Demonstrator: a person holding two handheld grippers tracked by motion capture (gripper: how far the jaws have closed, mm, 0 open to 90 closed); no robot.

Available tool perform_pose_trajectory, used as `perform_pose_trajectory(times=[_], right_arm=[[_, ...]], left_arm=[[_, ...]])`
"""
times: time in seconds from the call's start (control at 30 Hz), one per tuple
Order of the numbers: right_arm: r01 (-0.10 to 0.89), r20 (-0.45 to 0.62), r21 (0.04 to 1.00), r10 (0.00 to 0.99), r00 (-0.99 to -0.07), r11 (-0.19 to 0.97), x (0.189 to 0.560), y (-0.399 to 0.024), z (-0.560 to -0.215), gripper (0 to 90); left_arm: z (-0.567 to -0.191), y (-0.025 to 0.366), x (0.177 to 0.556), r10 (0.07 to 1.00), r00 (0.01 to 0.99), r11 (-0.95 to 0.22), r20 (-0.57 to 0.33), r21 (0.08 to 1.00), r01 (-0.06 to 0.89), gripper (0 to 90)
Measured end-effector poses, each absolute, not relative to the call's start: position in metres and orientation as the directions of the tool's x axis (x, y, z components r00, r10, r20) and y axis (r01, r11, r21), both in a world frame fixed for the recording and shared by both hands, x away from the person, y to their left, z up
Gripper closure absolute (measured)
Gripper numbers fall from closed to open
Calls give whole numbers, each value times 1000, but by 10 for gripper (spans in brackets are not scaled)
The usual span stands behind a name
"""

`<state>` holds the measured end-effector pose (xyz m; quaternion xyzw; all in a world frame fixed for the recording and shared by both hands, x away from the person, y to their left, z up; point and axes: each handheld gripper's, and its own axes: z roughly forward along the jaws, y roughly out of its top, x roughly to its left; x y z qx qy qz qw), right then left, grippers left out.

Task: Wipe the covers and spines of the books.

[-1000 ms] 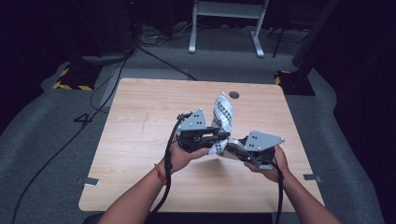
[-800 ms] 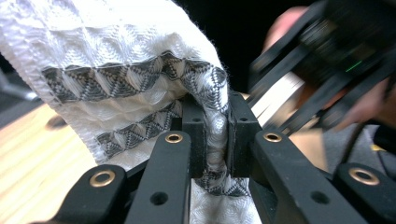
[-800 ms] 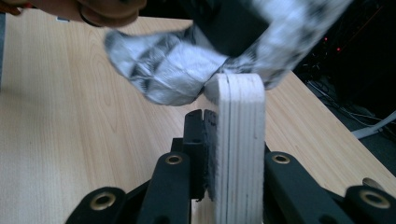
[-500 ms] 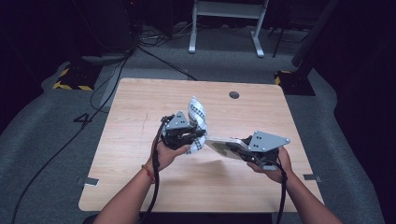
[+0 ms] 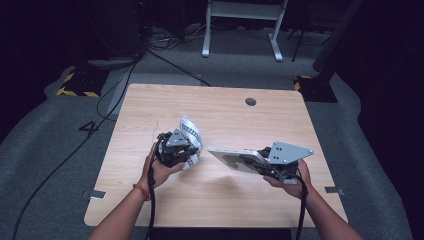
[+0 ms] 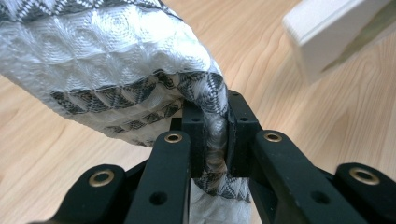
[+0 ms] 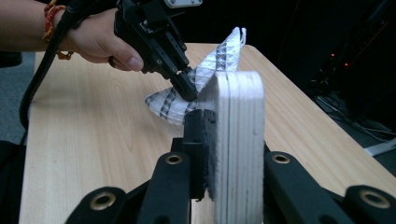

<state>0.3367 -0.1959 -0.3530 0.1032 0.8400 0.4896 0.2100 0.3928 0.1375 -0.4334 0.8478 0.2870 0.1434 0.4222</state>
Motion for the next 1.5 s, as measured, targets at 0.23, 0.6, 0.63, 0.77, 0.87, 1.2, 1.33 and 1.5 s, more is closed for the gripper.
perform_pose_trajectory(times=[0.23,0.6,0.63,0.77,0.87,1.2,1.33,1.5], right_arm=[[-6,-206,882,375,-904,471,338,-193,-361,784],[80,-104,913,418,-903,400,345,-203,-379,783],[89,-94,915,422,-902,393,347,-204,-380,783],[112,-67,921,433,-899,373,351,-209,-386,783],[127,-46,925,438,-898,358,353,-213,-389,783],[192,31,934,465,-885,302,359,-230,-398,780],[243,78,929,493,-867,279,364,-243,-403,766],[305,131,916,522,-843,261,371,-261,-410,741]], left_arm=[[-446,156,376,614,787,-546,65,755,364,794],[-459,153,361,573,814,-605,98,721,339,766],[-459,152,360,574,813,-604,100,722,338,760],[-459,152,360,574,812,-604,102,723,336,731],[-460,150,360,572,813,-606,109,724,329,705],[-459,144,357,570,811,-616,131,722,316,586],[-458,139,357,581,801,-609,143,730,311,474],[-456,135,357,586,798,-597,142,741,307,413]])
